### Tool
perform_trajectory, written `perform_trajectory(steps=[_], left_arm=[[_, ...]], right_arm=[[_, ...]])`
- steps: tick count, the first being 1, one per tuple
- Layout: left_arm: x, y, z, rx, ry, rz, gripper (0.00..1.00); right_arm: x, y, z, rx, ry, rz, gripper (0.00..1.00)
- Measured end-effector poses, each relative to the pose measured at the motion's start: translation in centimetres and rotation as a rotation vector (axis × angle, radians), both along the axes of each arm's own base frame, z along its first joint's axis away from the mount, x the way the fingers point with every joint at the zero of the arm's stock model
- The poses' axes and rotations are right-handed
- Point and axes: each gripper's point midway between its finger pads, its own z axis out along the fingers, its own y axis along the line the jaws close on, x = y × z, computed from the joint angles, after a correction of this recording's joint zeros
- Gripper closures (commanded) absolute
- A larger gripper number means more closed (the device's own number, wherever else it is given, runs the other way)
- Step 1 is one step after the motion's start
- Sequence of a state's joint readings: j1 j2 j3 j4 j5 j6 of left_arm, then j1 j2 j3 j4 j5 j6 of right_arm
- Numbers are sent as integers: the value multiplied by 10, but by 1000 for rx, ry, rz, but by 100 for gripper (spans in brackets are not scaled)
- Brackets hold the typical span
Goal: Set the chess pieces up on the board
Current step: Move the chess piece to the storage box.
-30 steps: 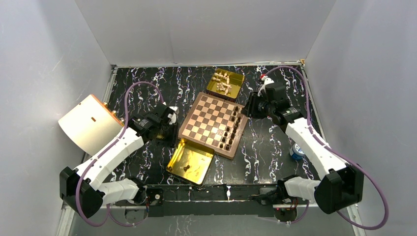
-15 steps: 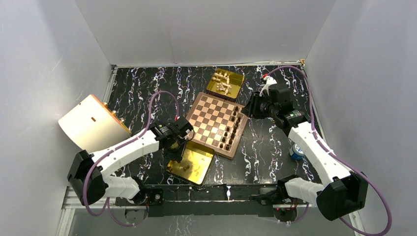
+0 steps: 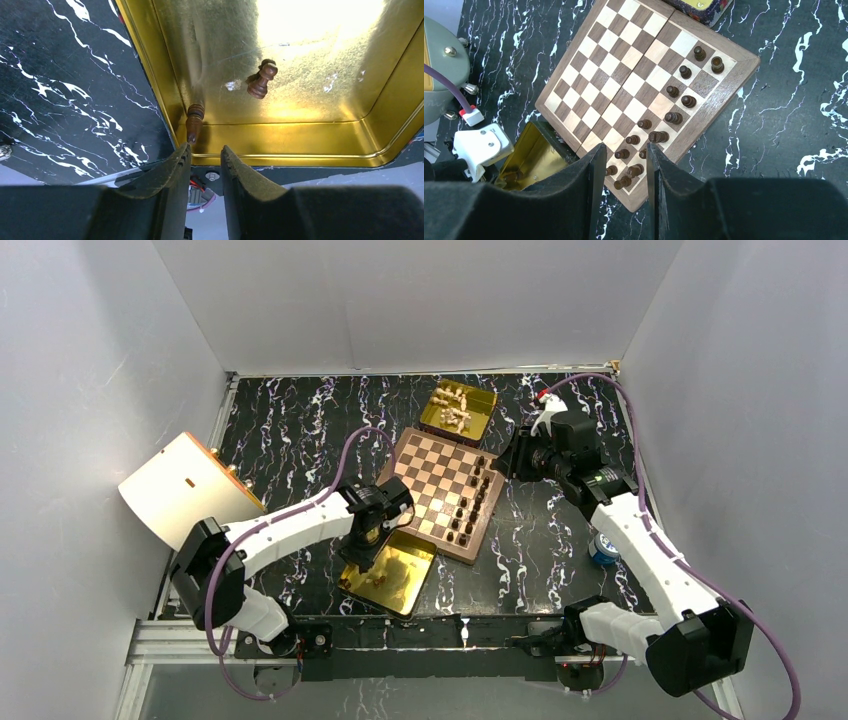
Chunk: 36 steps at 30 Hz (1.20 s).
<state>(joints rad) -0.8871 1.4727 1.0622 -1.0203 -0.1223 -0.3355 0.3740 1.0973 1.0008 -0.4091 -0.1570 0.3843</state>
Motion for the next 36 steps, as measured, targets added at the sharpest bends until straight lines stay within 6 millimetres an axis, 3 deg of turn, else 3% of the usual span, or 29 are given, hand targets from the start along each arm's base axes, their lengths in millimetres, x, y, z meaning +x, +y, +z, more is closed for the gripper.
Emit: perform_trajectory(steps=[11, 36], left_arm=[[-18, 16, -13, 49, 67, -17, 73], [-14, 17, -29, 90, 71, -26, 70]], right_arm=[[0, 0, 5, 0, -10, 2, 56], [-2, -4, 12, -8, -43, -4, 55]])
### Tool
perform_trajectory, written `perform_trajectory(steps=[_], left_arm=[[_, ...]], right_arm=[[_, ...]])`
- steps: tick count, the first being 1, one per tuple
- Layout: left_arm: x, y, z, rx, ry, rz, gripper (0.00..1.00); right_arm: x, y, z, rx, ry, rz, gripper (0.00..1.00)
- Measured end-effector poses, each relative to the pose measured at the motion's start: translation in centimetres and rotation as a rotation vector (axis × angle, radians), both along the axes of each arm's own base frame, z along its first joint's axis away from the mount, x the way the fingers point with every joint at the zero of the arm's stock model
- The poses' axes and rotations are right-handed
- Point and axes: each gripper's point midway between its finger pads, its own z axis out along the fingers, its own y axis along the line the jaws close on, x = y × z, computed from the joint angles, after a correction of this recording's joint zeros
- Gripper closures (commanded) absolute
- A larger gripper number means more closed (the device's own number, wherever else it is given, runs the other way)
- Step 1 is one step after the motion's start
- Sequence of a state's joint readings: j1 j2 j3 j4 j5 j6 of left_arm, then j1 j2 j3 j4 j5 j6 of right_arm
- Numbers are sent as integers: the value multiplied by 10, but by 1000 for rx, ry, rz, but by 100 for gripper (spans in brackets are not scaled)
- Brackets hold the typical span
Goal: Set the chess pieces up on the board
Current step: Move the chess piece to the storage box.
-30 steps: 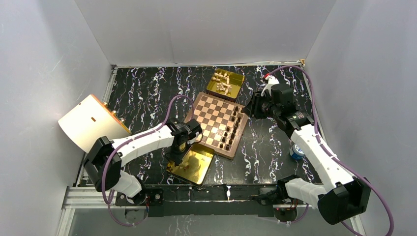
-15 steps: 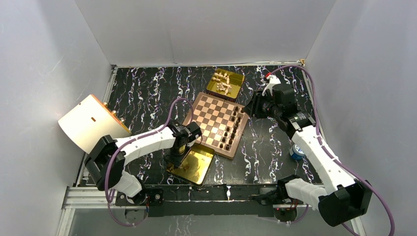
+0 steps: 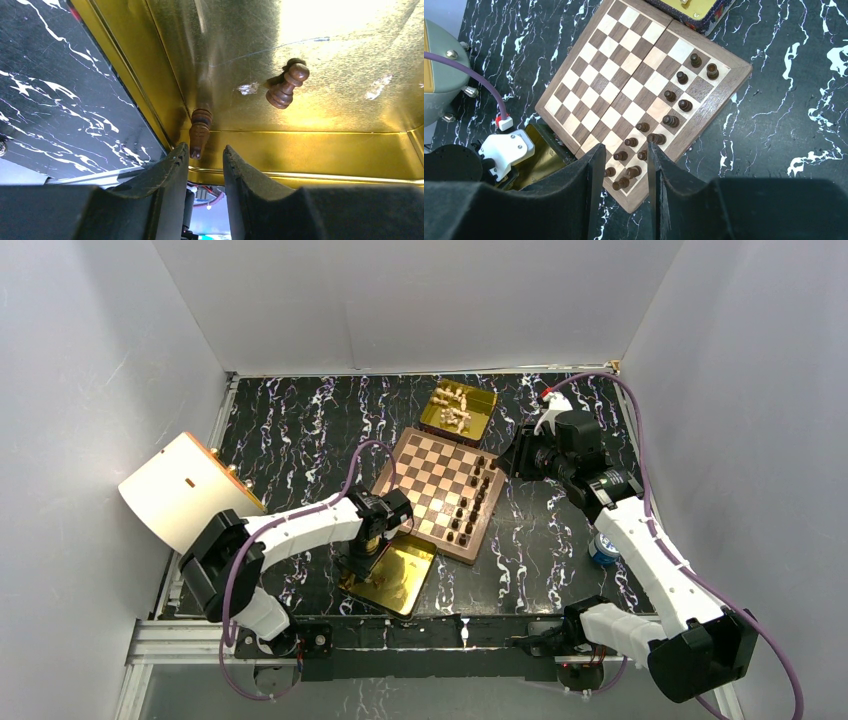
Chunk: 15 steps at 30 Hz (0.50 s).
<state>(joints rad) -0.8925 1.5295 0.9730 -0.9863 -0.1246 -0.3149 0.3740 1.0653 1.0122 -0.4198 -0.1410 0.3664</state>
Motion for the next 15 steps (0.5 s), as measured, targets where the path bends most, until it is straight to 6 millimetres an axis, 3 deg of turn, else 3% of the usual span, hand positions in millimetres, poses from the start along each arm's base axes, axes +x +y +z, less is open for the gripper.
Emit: perform_trajectory(steps=[15], left_arm=[[-2, 2, -7, 11, 13, 2, 74]], right_arm=[[0, 0, 1, -1, -4, 2, 55]])
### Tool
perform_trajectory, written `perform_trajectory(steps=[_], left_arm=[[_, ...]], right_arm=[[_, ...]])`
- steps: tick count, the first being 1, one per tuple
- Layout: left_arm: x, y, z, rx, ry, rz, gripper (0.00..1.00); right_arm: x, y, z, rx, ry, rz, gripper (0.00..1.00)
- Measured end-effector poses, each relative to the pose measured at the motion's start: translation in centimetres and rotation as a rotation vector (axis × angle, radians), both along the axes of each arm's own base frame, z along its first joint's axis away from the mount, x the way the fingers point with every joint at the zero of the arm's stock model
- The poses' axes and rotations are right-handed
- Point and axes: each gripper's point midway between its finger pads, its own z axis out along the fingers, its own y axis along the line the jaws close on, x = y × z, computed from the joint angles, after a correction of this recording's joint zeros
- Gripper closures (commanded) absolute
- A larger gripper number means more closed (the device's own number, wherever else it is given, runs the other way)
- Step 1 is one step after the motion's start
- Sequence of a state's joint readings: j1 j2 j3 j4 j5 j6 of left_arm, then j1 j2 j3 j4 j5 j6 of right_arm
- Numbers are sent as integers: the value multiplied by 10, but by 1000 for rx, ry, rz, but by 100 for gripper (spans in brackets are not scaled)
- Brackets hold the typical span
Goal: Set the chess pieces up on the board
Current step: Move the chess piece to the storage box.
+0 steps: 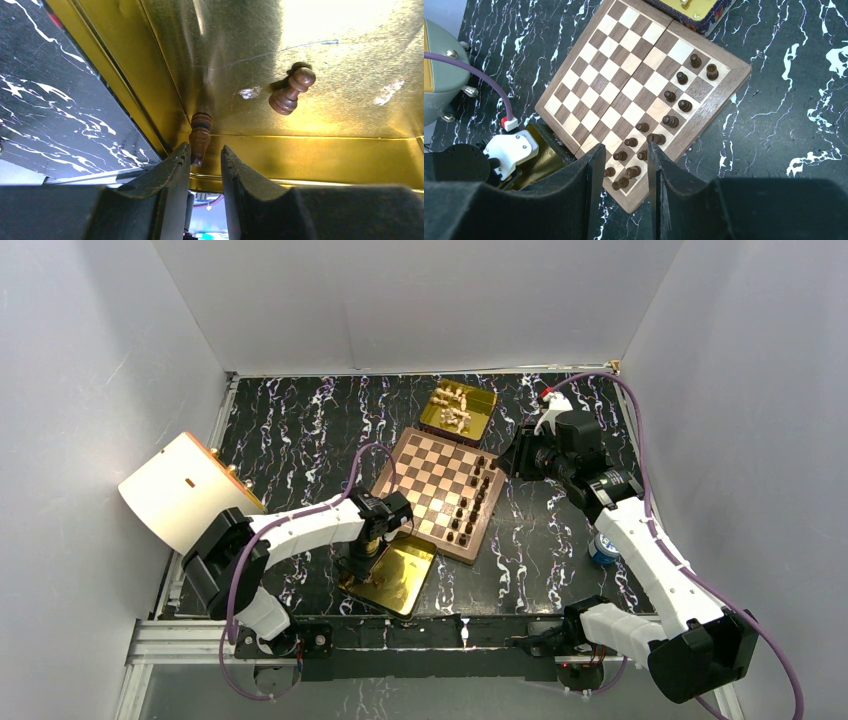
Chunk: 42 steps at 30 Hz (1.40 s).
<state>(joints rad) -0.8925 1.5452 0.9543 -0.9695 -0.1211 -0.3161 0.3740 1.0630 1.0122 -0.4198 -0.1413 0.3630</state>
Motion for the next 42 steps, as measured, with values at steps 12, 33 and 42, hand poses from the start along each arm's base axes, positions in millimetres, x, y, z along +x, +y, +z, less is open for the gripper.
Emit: perform_trajectory(steps=[12, 33, 42], left_arm=[[-1, 2, -4, 19, 15, 1, 86], [27, -31, 13, -52, -65, 20, 96], [46, -55, 10, -77, -77, 11, 96]], right_arm=[[0, 0, -1, -3, 0, 1, 55], [-5, 1, 1, 10, -3, 13, 55], [-11, 1, -4, 11, 29, 18, 55]])
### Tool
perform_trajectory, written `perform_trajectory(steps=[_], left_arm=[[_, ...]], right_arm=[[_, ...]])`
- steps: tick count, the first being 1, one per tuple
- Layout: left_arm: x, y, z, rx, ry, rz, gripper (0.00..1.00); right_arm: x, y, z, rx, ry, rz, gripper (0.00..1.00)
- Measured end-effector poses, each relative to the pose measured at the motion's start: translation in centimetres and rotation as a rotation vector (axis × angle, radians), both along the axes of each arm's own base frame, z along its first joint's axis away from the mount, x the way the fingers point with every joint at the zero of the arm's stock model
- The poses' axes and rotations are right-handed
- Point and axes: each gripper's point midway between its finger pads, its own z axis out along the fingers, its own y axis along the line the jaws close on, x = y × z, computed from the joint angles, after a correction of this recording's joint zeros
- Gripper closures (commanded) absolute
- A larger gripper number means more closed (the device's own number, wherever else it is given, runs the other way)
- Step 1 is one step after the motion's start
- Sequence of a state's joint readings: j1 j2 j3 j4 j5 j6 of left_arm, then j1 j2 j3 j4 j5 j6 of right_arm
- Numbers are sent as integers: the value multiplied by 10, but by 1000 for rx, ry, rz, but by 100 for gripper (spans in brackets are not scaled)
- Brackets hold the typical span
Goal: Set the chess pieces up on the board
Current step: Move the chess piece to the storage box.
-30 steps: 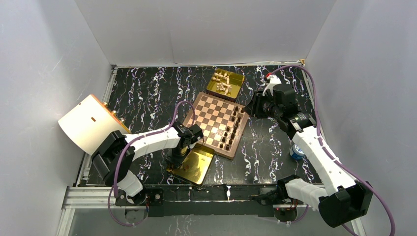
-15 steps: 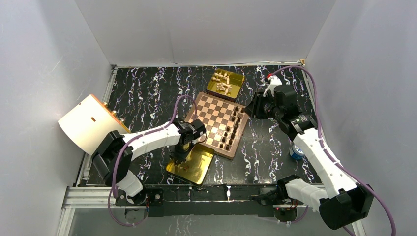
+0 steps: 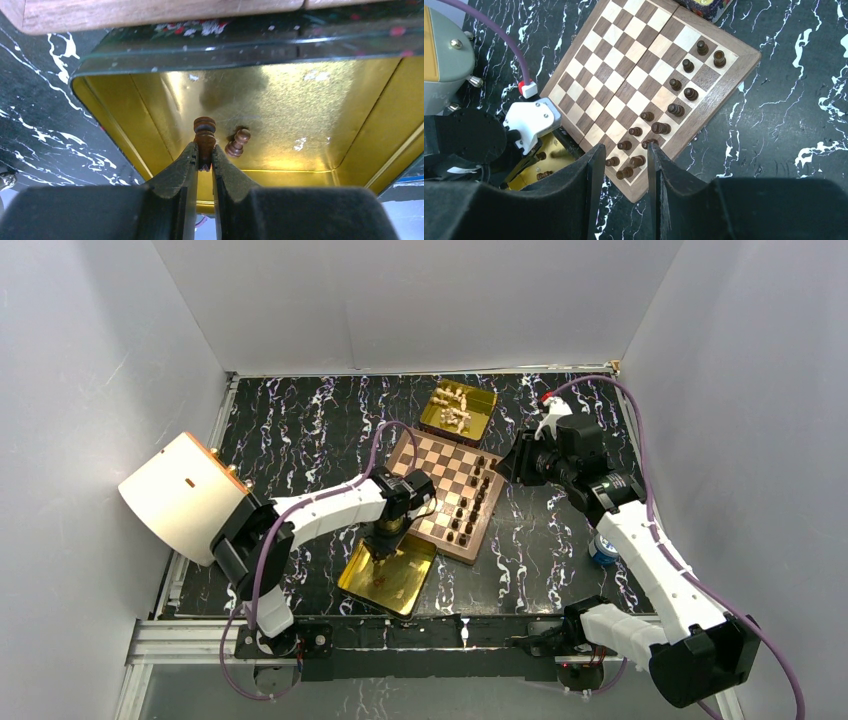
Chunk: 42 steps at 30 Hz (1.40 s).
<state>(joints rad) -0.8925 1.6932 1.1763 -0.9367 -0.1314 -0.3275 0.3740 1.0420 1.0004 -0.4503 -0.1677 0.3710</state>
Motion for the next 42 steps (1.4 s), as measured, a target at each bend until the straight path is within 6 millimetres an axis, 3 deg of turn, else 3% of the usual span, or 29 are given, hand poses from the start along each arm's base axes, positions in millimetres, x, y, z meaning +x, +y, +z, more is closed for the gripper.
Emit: perform_trajectory(steps=[16, 30, 42], left_arm=[[6, -20, -2, -47, 28, -26, 94], [9, -31, -14, -64, 49, -41, 66], [38, -47, 6, -174, -42, 18, 53]], right_arm=[[-9, -3, -2, 9, 14, -7, 55], [-13, 0, -6, 20, 34, 8, 55], [-27, 16, -11, 67, 94, 48, 56]])
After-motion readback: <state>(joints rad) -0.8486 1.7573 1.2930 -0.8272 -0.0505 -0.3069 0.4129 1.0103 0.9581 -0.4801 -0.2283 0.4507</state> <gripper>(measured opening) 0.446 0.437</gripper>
